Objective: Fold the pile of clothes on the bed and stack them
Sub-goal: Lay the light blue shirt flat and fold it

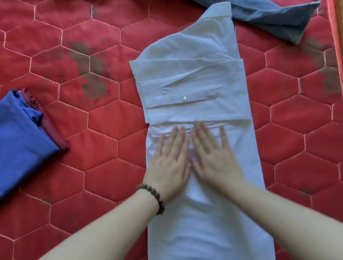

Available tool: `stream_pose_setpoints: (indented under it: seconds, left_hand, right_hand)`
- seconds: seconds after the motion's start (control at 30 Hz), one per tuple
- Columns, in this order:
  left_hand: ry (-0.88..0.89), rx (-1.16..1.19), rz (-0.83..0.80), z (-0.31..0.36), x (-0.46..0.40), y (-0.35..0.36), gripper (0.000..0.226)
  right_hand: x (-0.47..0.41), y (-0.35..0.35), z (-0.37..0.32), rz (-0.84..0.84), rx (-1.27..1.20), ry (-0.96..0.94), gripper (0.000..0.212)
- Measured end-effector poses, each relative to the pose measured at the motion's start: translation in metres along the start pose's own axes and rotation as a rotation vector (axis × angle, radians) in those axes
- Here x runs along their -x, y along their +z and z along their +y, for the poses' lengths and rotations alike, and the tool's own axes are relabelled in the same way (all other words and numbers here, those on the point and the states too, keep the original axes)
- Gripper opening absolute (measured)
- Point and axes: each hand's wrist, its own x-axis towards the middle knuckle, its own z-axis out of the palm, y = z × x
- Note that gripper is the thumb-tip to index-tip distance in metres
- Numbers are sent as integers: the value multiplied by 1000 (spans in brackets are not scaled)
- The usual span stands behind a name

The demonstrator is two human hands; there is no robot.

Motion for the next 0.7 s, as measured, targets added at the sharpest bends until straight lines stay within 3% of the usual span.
stream_pose_setpoints:
  seconds: [0.1, 0.27, 0.37, 0.43, 0.6, 0.7]
  left_hand:
    - [28, -60, -143, 4, 44, 17, 63]
    - [-45, -141, -204, -26, 92, 13, 68]
    - [-164, -188, -203, -30, 119, 7, 69]
    - [-204, -165, -135, -7, 125, 6, 69]
    - [35, -82, -128, 71, 151, 34, 64]
    - [-17, -135, -183, 62, 185, 42, 63]
  right_hand:
    - [48, 14, -17, -120, 14, -2, 65]
    - [113, -1, 53, -255, 107, 183, 77]
    - [148, -14, 80, -226, 119, 320, 80]
    - [153, -17, 63, -151, 97, 363, 74]
    - [161, 8, -42, -113, -54, -44, 64]
    - [191, 18, -41, -193, 1, 13, 62]
